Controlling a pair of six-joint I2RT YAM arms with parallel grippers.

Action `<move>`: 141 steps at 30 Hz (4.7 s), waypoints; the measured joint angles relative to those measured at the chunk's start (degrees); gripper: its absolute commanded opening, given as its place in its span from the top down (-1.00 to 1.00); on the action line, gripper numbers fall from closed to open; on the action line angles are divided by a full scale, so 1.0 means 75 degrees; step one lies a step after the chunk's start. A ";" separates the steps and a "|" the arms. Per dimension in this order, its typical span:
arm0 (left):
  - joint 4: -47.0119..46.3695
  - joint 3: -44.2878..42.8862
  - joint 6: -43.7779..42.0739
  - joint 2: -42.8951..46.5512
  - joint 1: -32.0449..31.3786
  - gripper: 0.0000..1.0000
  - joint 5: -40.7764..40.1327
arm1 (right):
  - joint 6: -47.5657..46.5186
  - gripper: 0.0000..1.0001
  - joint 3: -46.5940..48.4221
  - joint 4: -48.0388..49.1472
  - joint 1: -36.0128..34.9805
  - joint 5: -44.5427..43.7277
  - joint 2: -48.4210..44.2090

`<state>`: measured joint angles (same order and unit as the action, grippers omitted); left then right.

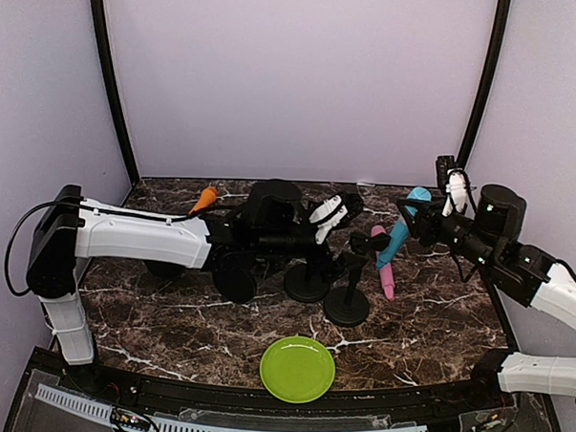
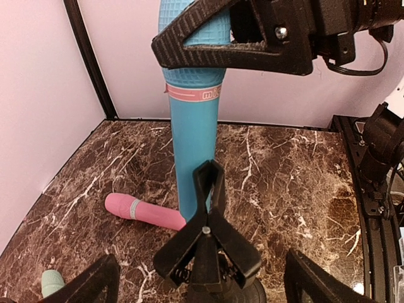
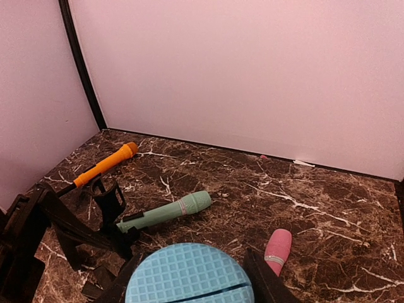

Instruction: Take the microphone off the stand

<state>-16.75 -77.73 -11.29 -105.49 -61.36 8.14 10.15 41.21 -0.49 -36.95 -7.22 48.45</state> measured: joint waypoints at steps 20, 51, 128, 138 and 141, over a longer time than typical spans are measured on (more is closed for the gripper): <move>0.1399 0.0358 0.1105 0.2806 0.1955 -0.97 -0.0236 | 0.0300 0.49 0.0714 -0.2334 0.0344 -0.1932 -0.0527; 0.3450 0.2984 0.1935 0.6245 0.6610 -0.97 0.0548 | 0.1381 0.51 0.3663 -0.4639 0.3112 0.1364 0.5659; 0.3794 0.2299 0.2133 0.2999 0.4054 -0.78 0.0219 | 0.2570 -0.76 0.0921 0.0315 0.3115 0.2337 0.3794; 0.4838 0.0373 0.1856 0.0627 0.2990 -0.86 -0.0991 | 0.2457 -0.80 0.0490 0.0350 0.3115 0.2122 0.3130; 0.5106 0.0166 0.1661 0.0236 0.2783 -0.88 -0.1422 | 0.2422 -0.81 0.0382 0.0341 0.3115 0.2025 0.3063</move>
<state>21.54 -76.49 1.17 -103.72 -40.49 -2.52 28.32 44.07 2.07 -13.58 7.97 71.42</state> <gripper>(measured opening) 0.932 0.897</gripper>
